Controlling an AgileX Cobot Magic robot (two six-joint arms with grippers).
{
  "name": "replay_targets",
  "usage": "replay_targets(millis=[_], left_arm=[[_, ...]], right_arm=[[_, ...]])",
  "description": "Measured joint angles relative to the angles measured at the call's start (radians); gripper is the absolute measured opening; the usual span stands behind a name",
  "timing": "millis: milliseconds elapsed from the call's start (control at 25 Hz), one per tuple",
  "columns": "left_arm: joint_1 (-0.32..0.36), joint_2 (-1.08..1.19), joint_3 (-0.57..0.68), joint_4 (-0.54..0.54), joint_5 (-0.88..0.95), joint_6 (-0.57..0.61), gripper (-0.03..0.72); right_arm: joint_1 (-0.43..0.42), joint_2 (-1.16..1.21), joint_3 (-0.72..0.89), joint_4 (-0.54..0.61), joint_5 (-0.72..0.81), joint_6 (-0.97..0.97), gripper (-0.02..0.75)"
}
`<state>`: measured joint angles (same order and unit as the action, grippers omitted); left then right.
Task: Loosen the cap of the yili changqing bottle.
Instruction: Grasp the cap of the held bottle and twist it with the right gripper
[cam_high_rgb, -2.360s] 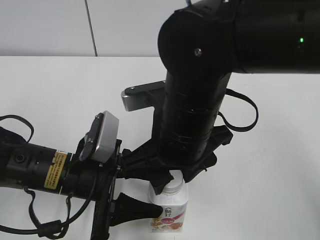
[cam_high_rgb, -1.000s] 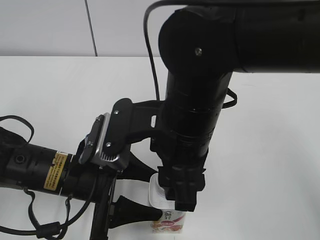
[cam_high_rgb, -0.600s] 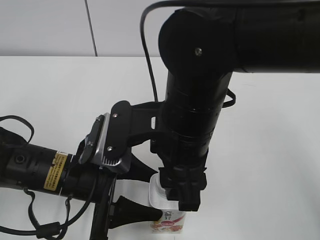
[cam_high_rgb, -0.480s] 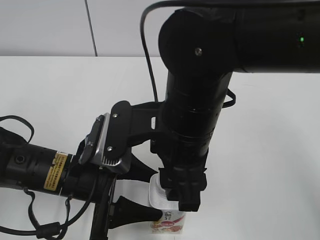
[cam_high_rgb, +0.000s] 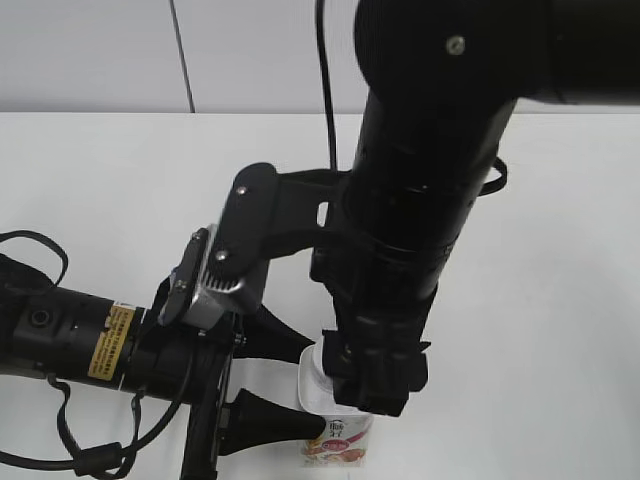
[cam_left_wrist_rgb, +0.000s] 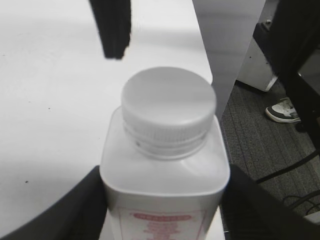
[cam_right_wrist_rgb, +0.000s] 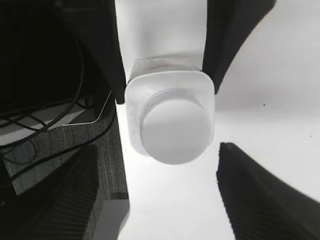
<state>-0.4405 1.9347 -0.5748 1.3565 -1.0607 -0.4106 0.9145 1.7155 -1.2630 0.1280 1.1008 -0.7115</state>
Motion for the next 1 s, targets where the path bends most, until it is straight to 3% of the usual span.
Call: replay_targets(millis=[200, 440, 520, 1000], left_arm=[[0.000, 0.000, 0.000, 0.000, 0.001, -0.001, 0.428], [0.000, 0.000, 0.000, 0.000, 0.001, -0.001, 0.428], [0.000, 0.000, 0.000, 0.000, 0.001, -0.001, 0.428], [0.000, 0.000, 0.000, 0.000, 0.001, -0.001, 0.428]], right_arm=[[0.000, -0.050, 0.000, 0.006, 0.002, 0.218, 0.584], [0.000, -0.053, 0.000, 0.000, 0.001, 0.899, 0.585], [0.000, -0.053, 0.000, -0.001, -0.010, 1.020, 0.584], [0.000, 0.010, 0.000, -0.014, -0.059, 1.173, 0.554]])
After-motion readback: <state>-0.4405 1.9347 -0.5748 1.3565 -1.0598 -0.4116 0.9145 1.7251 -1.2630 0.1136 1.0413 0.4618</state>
